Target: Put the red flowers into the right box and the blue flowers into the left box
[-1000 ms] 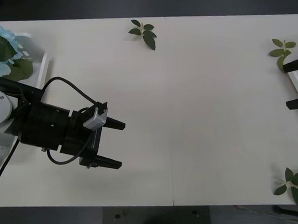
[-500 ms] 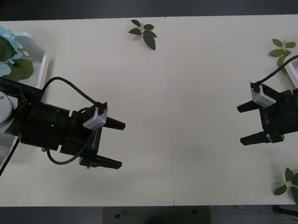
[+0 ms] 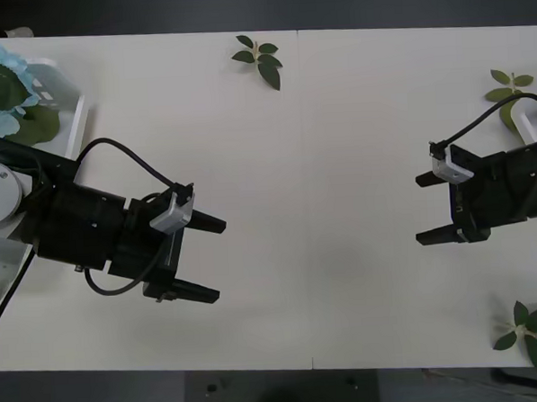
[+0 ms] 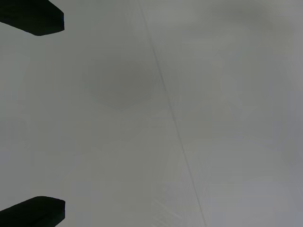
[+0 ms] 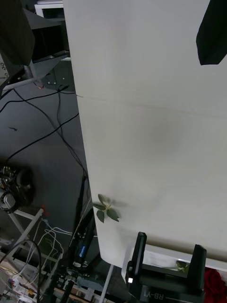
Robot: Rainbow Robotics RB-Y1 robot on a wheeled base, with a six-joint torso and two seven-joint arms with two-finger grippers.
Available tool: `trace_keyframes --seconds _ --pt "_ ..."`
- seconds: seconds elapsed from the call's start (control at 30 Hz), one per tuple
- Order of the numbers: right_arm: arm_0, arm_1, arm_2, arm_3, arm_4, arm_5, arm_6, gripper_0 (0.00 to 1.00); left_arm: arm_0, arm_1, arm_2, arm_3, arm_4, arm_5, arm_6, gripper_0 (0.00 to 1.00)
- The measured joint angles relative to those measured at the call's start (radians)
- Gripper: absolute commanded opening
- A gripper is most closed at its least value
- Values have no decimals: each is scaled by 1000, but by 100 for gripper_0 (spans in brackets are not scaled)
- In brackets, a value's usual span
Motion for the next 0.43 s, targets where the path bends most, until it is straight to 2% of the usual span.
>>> trace_keyframes --seconds 0.43 --pt "0 0 0 0 0 -14 0 100 0 0 0 0 0 0 0 100"
